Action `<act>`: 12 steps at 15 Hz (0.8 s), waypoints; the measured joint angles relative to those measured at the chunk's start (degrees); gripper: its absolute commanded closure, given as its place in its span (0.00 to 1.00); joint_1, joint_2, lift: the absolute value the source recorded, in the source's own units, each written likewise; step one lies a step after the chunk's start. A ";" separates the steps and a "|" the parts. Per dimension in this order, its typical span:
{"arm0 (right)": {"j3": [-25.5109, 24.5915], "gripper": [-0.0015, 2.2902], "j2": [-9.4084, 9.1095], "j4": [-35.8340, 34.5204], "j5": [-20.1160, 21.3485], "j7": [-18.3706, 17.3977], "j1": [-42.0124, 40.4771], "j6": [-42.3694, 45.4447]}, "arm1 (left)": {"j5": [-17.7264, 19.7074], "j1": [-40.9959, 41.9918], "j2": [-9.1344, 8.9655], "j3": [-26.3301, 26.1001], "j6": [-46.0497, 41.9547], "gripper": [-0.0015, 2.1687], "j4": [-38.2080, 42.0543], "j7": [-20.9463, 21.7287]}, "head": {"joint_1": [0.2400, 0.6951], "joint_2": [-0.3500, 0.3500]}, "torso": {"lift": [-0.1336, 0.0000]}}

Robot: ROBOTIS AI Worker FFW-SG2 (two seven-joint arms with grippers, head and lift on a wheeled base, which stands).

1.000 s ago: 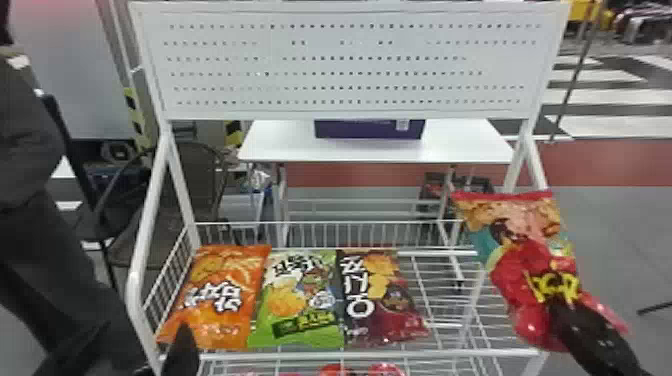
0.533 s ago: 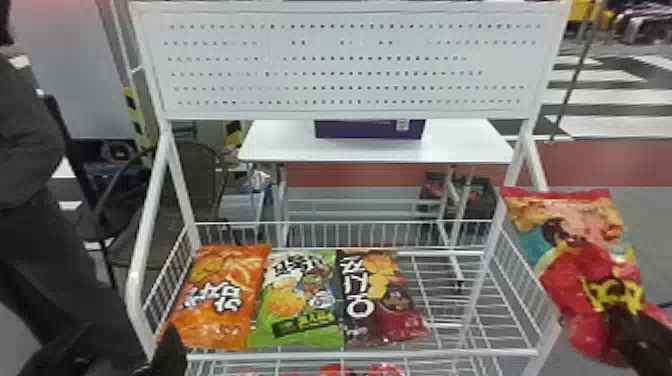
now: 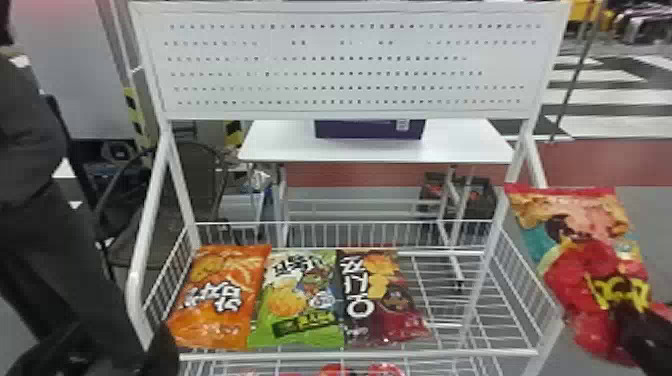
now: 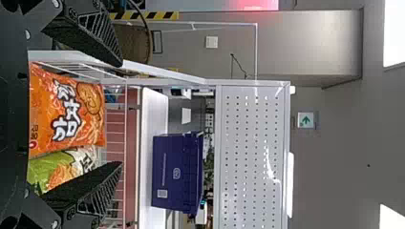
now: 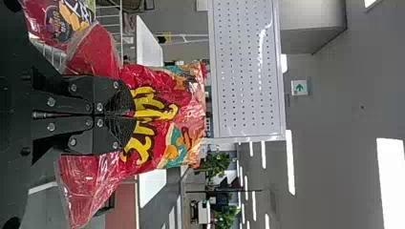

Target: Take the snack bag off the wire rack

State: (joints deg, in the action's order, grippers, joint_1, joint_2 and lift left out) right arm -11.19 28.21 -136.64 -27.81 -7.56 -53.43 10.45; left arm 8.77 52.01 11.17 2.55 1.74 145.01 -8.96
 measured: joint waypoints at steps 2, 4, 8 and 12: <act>0.18 0.94 0.00 0.05 0.28 0.00 0.06 -0.05 | 0.02 0.02 -0.03 0.04 -0.02 0.08 0.05 0.06 | 0.57 0.50 | 1.00; 0.33 0.94 0.00 0.13 0.45 0.00 0.08 -0.05 | 0.02 -0.03 -0.10 0.01 -0.02 0.08 0.09 0.09 | 0.57 0.50 | 1.00; 0.46 0.94 0.06 0.31 0.55 0.09 0.24 -0.05 | 0.02 -0.06 -0.18 0.00 -0.02 0.08 0.13 0.09 | 0.57 0.50 | 1.00; 0.55 0.94 0.17 0.29 0.62 0.17 0.25 -0.05 | 0.02 -0.12 -0.14 0.03 -0.02 0.08 0.36 0.10 | 0.57 0.50 | 1.00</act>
State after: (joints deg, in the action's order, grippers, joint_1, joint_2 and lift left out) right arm -10.64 28.39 -136.35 -27.19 -7.39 -53.17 10.41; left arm 8.79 51.89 11.03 2.58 1.72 145.37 -8.86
